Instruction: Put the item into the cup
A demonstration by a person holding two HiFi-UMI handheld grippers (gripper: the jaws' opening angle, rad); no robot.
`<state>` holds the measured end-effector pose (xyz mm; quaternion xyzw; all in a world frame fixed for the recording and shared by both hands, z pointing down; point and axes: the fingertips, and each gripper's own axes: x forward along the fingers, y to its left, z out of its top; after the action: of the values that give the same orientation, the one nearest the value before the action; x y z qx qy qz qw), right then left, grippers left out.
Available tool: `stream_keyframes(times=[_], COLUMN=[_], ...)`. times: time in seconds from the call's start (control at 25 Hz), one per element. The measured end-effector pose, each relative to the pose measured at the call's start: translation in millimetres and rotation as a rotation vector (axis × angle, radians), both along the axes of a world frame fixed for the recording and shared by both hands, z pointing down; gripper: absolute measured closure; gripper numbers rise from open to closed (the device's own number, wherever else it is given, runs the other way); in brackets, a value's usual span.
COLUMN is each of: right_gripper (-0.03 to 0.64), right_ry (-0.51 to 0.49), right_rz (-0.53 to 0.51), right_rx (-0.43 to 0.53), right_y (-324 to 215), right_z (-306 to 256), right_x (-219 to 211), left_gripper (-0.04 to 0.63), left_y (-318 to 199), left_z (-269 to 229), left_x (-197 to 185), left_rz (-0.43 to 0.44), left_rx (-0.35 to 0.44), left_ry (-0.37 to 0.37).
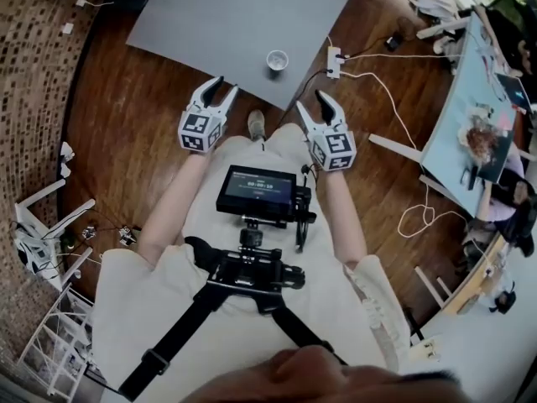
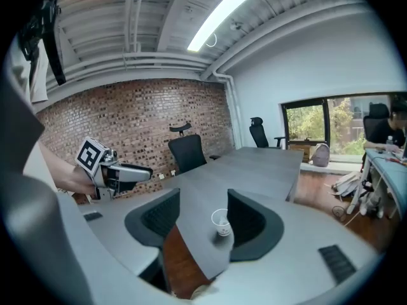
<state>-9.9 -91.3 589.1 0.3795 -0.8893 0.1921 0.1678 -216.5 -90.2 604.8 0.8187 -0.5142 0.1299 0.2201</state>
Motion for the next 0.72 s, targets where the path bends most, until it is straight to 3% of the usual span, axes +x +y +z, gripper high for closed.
stream_keyframes(times=[0.32,0.64,0.72], right_gripper=[0.368,0.368,0.368], right_ry=[-0.015,-0.04,-0.043], right_rz=[-0.064,-0.093,-0.106], right_rx=[0.02,0.017,0.012], right_y=[55,155,188], right_z=[-16,-37,-39], right_x=[18,79,96], left_gripper=[0.42,0.431,0.475], left_y=[71,175,208], left_z=[-19,-34,-37], left_x=[16,94,110], left_rz=[-0.066,-0.104,-0.124], left_rx=[0.007,0.031,0.039], left_ry=[-0.004,0.011,0.016])
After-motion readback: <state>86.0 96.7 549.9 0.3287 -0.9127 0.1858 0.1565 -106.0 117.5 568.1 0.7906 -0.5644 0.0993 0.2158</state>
